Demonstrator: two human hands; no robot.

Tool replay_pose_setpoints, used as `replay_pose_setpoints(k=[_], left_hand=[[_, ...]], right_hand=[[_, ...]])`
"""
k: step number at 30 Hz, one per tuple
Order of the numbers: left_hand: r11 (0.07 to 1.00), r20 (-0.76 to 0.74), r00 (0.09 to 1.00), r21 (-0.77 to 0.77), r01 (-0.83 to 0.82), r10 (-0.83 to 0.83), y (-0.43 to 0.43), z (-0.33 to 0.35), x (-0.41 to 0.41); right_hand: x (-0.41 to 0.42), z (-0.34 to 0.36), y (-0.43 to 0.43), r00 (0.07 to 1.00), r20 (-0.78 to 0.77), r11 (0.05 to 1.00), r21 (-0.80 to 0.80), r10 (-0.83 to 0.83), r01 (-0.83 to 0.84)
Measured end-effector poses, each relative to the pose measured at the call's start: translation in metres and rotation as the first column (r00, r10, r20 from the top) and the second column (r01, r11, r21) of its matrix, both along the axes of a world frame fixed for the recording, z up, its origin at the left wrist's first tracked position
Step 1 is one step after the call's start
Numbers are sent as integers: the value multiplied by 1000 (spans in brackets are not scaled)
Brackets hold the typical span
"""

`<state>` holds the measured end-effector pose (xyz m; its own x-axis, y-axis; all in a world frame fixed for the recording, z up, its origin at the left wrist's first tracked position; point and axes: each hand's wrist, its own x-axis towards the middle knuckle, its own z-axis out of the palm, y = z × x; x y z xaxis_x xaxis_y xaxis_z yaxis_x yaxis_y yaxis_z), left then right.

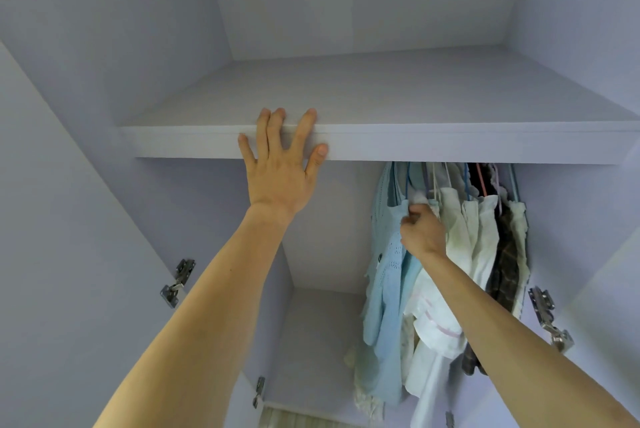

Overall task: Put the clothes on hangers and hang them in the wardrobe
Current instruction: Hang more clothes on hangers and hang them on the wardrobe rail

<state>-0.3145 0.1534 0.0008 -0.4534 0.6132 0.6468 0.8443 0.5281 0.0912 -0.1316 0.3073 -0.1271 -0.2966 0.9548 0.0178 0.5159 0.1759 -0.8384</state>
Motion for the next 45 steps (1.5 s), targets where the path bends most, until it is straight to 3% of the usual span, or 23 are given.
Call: replay_pose_setpoints(k=[9, 15, 18, 22, 25, 28, 33, 38, 41, 45], left_hand=[[986, 252, 956, -36, 164, -149, -61, -26, 29], [989, 430, 897, -138, -46, 102, -223, -133, 78], [928, 487, 799, -290, -233, 352, -323, -173, 116], [789, 502, 608, -395, -472, 615, -464, -199, 195], [642, 530, 391, -459, -614, 753, -559, -206, 279], [453, 551, 133, -498, -739, 823, -633, -215, 373], [187, 580, -205, -543, -818, 788, -704, -231, 538], [-85, 600, -495, -579, -811, 628, -716, -242, 681], [-211, 624, -596, -580, -787, 505, -711, -251, 752], [-353, 661, -665, -565, -746, 348, -700, -264, 813]], right_hand=[[48, 26, -96, 947, -195, 965, 107, 257, -240], [41, 38, -190, 813, -231, 838, 269, 535, -475], [28, 33, -248, 675, -54, 628, 427, 735, -650], [21, 16, -348, 373, 230, 242, 450, 899, -860], [35, -4, -434, 115, 369, -56, 423, 922, -904], [70, -19, -520, -113, 417, -289, 389, 902, -875], [161, -40, -634, -423, 463, -583, 287, 779, -760], [242, -52, -720, -666, 516, -836, 239, 540, -494], [282, -59, -762, -746, 537, -919, 216, 395, -331], [323, -74, -812, -792, 573, -976, 175, 210, -132]])
